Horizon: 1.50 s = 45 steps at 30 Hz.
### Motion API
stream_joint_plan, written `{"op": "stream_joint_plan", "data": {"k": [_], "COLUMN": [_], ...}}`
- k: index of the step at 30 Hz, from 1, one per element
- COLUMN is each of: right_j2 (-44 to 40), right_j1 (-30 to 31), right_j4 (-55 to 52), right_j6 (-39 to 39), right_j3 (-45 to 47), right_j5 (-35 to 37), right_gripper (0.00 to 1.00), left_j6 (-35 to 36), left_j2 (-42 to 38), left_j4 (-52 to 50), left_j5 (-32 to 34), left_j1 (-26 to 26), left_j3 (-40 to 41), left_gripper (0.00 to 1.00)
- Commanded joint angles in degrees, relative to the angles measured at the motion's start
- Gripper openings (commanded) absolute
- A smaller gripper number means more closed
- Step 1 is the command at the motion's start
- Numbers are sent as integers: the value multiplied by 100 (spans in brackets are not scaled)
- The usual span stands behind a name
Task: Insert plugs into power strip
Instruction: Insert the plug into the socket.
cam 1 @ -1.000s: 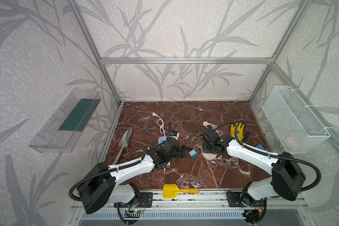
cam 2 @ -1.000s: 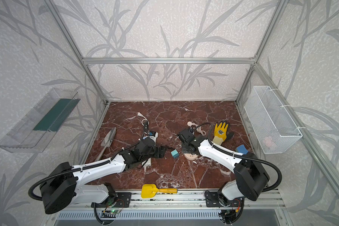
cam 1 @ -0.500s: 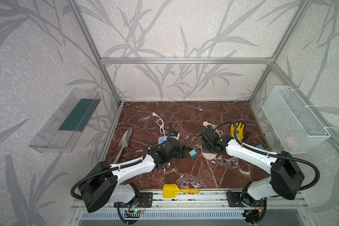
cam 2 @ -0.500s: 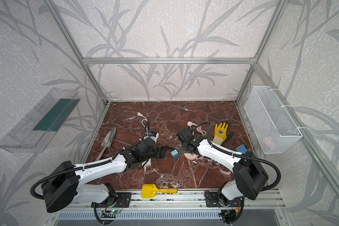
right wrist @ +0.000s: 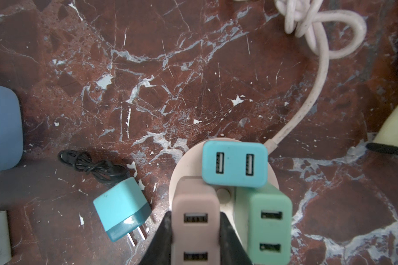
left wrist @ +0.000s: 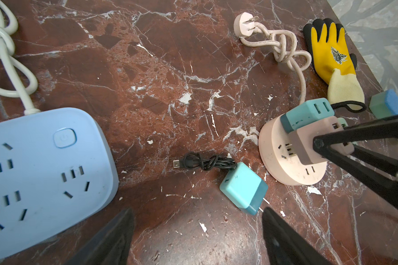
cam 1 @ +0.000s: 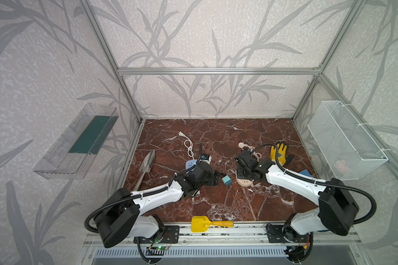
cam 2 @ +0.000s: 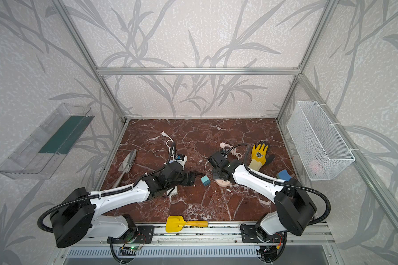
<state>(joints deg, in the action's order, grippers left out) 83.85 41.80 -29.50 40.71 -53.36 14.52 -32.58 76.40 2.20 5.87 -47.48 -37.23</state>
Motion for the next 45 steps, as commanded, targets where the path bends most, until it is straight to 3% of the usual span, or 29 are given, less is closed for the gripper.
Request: {"op": "stream_joint_plan", "data": {"k": [1, 14, 28, 45], "right_j2": [100, -1, 673, 859], "right_j1": [39, 100, 100, -194], "right_j4": [100, -570, -677, -562], "right_j6": [71, 120, 143, 36], "right_j3": [158, -68, -314, -114], "right_j5": [-92, 434, 104, -500], "right_gripper": [0, 0, 0, 0], "left_j6": [-2, -19, -21, -27], "left_j2": [50, 79, 78, 130], "left_j4": [66, 162, 203, 246], "left_j5": [20, 27, 28, -14], "left_j1": [31, 36, 45, 54], "left_j3": [94, 155, 237, 250], "left_gripper": [87, 86, 86, 86]}}
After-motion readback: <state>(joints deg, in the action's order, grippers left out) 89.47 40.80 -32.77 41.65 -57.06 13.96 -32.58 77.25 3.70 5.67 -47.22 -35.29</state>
